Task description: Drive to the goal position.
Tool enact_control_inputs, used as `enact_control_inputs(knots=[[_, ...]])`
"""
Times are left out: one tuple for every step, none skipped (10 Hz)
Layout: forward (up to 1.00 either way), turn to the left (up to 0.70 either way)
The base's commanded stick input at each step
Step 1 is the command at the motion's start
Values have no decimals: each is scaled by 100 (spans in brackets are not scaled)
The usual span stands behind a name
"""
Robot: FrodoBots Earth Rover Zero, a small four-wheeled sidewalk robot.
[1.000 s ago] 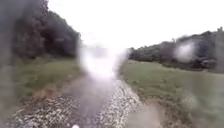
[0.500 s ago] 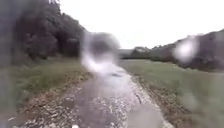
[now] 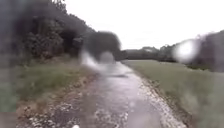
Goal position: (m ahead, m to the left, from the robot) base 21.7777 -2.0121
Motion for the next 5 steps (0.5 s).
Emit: enact_control_inputs(knots=[[85, 0], [85, 0], [85, 0], [85, -1], [85, -2]])
